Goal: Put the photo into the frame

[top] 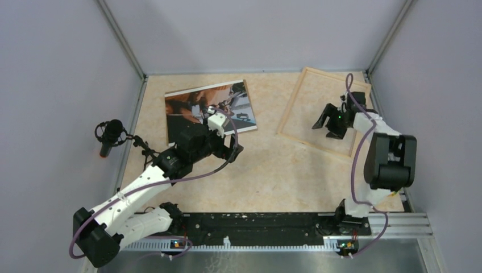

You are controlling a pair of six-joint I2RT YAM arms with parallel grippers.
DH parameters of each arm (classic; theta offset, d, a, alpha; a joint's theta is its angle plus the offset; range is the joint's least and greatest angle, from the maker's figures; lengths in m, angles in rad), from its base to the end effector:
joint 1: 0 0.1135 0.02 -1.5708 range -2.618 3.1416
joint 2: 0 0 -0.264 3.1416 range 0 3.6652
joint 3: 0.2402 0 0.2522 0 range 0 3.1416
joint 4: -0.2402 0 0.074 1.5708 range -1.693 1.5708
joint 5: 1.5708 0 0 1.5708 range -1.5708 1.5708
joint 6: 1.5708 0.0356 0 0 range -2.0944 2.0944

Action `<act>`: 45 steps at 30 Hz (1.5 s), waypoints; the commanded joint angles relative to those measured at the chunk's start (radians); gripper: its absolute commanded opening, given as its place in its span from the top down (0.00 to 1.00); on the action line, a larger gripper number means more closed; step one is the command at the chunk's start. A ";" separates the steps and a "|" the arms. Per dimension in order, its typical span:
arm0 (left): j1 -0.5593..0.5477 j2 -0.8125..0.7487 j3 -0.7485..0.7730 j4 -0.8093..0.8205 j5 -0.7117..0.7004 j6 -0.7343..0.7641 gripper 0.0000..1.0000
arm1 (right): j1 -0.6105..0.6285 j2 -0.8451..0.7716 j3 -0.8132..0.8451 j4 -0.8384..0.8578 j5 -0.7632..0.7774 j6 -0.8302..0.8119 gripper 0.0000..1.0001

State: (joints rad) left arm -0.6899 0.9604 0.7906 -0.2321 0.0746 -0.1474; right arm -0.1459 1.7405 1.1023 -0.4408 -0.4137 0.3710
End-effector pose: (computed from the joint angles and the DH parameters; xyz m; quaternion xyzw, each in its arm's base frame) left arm 0.1688 -0.1427 0.3047 0.2431 0.7974 -0.2526 0.4911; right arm 0.3458 -0.0364 0.1820 0.1943 0.9305 0.2247 0.2144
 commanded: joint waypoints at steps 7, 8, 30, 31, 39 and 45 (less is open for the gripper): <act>-0.004 0.005 0.012 0.046 0.048 -0.022 0.02 | 0.473 -0.511 -0.400 0.258 0.231 0.476 0.21; -0.005 0.003 0.013 0.046 0.049 -0.024 0.02 | 0.529 -0.537 -0.463 0.355 0.240 0.609 0.21; -0.004 -0.121 -0.020 0.059 -0.019 -0.045 0.02 | 1.006 -0.038 -0.737 1.399 0.766 1.006 0.39; -0.005 -0.120 -0.020 0.059 -0.021 -0.043 0.02 | 1.006 -0.015 -0.738 1.433 0.770 1.003 0.42; -0.005 -0.112 -0.019 0.055 -0.023 -0.042 0.02 | 0.999 -0.045 -0.749 1.412 0.812 0.932 0.89; -0.005 -0.108 -0.018 0.051 -0.028 -0.037 0.02 | 0.870 -0.276 -0.683 0.982 0.649 0.766 1.00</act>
State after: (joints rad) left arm -0.6899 0.8555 0.7757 -0.2249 0.0586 -0.1841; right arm 0.8017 1.6276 0.3565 0.8299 0.3119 1.2850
